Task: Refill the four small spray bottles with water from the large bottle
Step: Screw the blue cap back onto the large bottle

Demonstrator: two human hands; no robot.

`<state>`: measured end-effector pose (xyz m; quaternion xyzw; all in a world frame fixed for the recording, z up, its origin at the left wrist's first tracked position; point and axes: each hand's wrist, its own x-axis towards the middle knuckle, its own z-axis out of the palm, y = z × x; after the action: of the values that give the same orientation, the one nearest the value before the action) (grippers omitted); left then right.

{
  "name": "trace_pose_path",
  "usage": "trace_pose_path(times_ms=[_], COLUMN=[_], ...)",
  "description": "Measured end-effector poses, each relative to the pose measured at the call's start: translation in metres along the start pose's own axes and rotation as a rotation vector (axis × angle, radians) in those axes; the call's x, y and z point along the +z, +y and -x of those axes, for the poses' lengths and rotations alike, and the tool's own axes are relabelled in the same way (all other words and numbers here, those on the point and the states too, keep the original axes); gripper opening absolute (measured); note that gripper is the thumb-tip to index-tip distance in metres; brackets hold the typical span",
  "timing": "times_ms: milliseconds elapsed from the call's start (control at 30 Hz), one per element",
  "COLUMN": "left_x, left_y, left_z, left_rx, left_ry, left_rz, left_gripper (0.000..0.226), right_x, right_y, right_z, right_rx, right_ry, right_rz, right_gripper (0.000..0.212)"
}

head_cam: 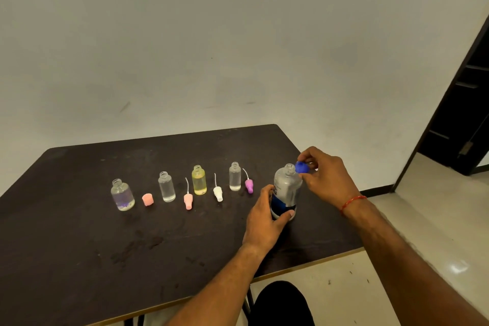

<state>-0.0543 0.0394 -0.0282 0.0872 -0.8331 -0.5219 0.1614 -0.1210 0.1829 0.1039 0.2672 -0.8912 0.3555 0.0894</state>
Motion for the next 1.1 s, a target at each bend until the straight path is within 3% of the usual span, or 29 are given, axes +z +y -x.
trace_pose_path(times_ms=[367, 567, 767, 900, 1033, 1100], left_x=[-0.001, -0.001, -0.001, 0.000, -0.001, -0.002], left_y=[-0.001, -0.001, -0.002, -0.001, 0.000, 0.000], left_z=[0.001, 0.001, 0.000, 0.001, 0.002, 0.002], left_rx=[0.007, 0.028, 0.031, 0.024, 0.019, 0.027], left_ry=[-0.001, 0.003, -0.003, -0.002, -0.021, -0.025], left_rz=[0.056, 0.054, 0.056, 0.066, 0.073, 0.070], left_gripper=[0.074, 0.069, 0.071, 0.069, 0.067, 0.065], right_x=[0.010, 0.021, 0.032, 0.038, 0.039, 0.040], right_y=[-0.010, -0.006, -0.007, -0.012, -0.012, -0.009], right_z=[-0.004, -0.002, 0.000, 0.000, 0.006, 0.010], right_rx=[-0.093, -0.124, -0.059, 0.068, 0.050, 0.002], right_ry=[-0.048, 0.008, 0.146, 0.194, 0.210, 0.219], right_rz=[-0.124, -0.006, 0.059, 0.061, -0.119, -0.247], right_gripper=[0.030, 0.027, 0.031, 0.045, 0.060, 0.054])
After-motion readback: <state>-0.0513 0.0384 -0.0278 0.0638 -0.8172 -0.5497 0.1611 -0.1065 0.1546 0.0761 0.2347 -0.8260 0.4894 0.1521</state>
